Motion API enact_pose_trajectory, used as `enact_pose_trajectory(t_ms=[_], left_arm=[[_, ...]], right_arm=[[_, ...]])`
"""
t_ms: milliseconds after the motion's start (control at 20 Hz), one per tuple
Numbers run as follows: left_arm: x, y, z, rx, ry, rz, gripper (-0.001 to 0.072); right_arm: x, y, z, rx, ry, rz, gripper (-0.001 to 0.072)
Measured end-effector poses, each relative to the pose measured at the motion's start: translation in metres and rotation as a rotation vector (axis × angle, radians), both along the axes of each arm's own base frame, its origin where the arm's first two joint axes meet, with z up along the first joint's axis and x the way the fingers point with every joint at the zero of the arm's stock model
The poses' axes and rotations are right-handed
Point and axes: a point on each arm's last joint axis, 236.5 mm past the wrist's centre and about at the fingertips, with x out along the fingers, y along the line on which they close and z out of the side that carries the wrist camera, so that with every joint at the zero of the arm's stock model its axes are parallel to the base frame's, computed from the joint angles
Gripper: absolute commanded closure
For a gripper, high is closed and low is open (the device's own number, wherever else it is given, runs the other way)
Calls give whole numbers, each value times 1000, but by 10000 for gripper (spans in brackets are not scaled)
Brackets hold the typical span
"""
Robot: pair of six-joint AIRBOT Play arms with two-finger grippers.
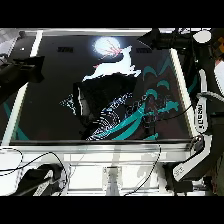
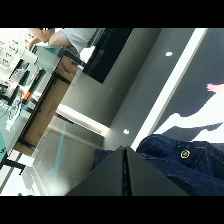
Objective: Fold the clothes and pants, and hang the long-sleeved shirts on hangers.
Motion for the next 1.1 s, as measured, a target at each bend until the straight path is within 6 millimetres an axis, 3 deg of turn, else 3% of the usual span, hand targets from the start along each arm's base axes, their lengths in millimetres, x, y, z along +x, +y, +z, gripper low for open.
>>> enact_pose_trajectory(t_ms=[700,950,1100], left_arm=[[0,1,0,1,-1,3,670],[-3,21,8,-12,-14,63,671],[-9,24,-7,-25,66,54,670]], right_arm=[[0,0,0,0,0,0,691],[0,0,0,0,0,0,691],[0,0,0,0,0,0,691]])
